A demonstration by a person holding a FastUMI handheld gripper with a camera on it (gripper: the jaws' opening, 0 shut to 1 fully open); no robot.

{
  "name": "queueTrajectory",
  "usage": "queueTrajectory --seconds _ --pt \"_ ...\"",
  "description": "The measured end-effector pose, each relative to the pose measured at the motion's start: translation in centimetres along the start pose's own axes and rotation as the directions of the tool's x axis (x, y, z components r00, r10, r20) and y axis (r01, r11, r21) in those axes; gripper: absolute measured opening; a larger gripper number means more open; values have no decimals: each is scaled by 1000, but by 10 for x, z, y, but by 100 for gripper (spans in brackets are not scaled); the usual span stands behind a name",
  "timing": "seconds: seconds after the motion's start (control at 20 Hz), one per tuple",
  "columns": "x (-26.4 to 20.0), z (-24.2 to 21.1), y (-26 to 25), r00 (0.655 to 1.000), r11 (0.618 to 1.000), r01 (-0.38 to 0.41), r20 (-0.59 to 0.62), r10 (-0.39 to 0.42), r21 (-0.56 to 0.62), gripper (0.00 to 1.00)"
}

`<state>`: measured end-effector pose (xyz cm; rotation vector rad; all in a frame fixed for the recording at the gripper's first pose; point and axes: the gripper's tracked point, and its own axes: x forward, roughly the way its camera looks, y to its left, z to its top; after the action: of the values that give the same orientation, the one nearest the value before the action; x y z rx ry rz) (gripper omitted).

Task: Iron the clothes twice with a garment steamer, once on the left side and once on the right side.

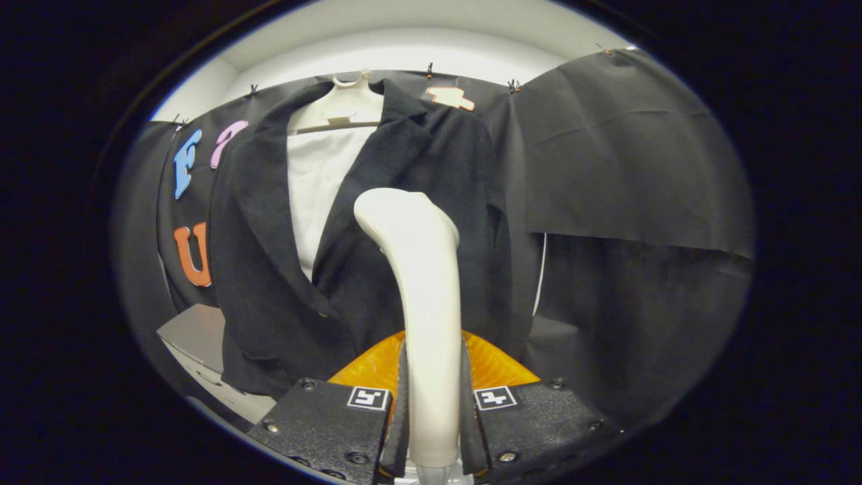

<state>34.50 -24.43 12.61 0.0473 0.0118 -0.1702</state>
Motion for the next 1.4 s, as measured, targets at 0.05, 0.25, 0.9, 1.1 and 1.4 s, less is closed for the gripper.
queueTrajectory --seconds 0.05,0.25,0.9,1.1,1.4 --pt "0 -7 1 1000 1000 2 -8 -2 -6 33" --pt "0 -29 3 999 999 15 -28 -16 -42 33" --pt "-4 -97 5 994 996 17 -107 -26 -87 33" --pt "-5 -120 5 990 996 15 -139 -28 -94 33" --pt "-8 -142 6 986 994 15 -161 -32 -104 33"
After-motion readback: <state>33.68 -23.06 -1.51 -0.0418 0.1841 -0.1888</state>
